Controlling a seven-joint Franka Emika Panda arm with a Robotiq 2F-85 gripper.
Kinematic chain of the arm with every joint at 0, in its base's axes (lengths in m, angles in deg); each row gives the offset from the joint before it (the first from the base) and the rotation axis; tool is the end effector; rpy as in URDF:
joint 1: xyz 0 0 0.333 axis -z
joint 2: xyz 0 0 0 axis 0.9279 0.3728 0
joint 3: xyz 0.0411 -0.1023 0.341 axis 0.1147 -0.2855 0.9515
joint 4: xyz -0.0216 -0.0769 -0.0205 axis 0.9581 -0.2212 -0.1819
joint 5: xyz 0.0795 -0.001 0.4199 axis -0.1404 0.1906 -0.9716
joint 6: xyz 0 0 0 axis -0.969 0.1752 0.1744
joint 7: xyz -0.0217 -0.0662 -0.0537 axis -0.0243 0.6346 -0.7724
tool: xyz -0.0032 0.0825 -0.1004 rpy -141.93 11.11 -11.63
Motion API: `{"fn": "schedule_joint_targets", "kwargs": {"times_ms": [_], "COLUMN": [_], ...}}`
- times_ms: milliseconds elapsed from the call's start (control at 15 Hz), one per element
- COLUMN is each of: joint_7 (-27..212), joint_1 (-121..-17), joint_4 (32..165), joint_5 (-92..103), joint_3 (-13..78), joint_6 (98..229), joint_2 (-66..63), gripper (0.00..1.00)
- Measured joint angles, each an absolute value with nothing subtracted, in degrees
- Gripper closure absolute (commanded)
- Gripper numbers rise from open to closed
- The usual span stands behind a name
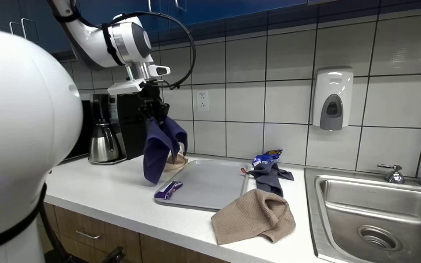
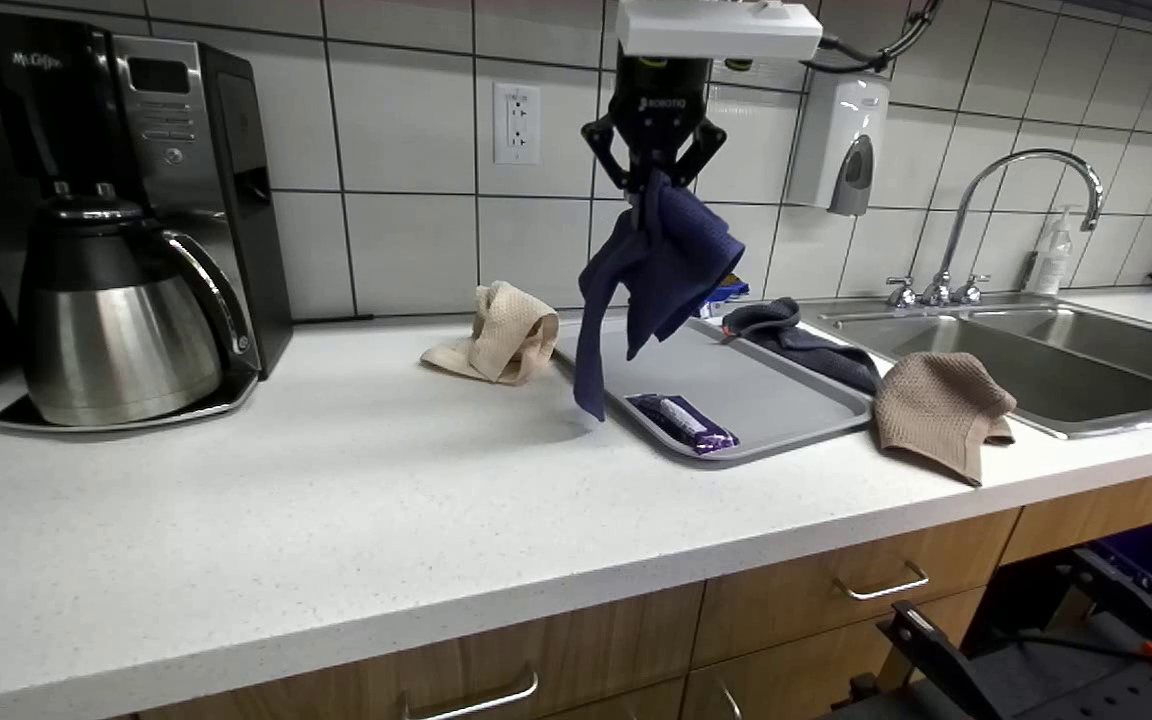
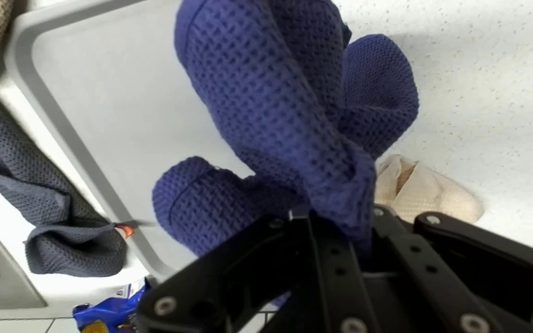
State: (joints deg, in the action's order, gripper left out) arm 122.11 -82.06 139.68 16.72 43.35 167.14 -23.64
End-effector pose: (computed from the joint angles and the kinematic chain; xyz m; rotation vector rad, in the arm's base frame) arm 0.5022 0.1883 0.3906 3.0287 -0.0824 0.3647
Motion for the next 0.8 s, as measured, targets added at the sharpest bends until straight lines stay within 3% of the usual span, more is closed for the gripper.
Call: {"fn": "schedule_joint_targets", "kwargs": {"times_ms": [800], "joint_7": [125.51], "joint_1": [-70.59], "joint_4": [144.78], "joint_5": [19.91], "joint_3": [43.27], "joint_6": [166.39], "joint_2": [-30.19], "gripper": [0.98]}}
